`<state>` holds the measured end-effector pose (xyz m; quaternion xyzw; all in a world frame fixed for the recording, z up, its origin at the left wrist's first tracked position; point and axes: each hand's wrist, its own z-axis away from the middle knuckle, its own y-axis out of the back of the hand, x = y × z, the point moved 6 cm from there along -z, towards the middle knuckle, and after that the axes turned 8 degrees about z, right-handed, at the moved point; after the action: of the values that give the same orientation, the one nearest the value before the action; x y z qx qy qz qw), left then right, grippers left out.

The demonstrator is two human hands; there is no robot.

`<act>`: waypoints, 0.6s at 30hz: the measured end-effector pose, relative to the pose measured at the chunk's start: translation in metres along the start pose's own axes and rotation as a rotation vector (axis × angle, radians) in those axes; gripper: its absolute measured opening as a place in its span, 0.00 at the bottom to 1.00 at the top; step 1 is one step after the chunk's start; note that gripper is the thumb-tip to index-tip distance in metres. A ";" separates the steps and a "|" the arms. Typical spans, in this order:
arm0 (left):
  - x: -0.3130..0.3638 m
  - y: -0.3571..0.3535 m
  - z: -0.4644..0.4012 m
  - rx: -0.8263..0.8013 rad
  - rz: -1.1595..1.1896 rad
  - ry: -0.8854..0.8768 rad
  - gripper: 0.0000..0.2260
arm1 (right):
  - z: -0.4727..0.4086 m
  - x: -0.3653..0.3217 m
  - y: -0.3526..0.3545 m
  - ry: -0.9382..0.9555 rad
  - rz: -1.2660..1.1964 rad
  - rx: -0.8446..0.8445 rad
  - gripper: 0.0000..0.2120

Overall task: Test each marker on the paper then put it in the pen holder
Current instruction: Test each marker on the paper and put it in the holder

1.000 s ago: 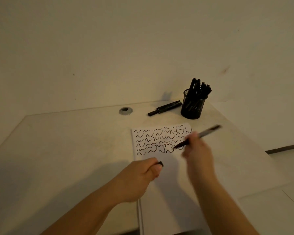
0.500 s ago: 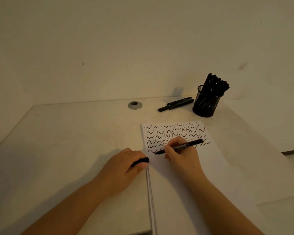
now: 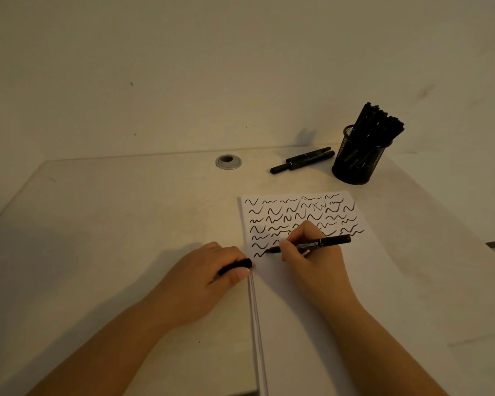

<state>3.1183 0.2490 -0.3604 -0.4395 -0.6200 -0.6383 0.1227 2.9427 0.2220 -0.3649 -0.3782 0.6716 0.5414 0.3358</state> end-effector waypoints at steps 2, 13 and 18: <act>-0.001 0.000 0.000 0.014 0.009 0.009 0.15 | -0.001 0.002 0.007 -0.040 -0.040 0.073 0.08; -0.002 0.001 0.000 0.093 0.084 0.056 0.03 | 0.009 0.001 -0.008 -0.342 -0.901 -0.075 0.09; -0.002 0.000 0.001 0.086 0.110 0.056 0.04 | 0.013 0.005 -0.008 -0.241 -0.708 -0.045 0.18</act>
<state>3.1198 0.2487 -0.3618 -0.4490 -0.6181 -0.6154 0.1938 2.9483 0.2330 -0.3752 -0.5280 0.4428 0.4470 0.5704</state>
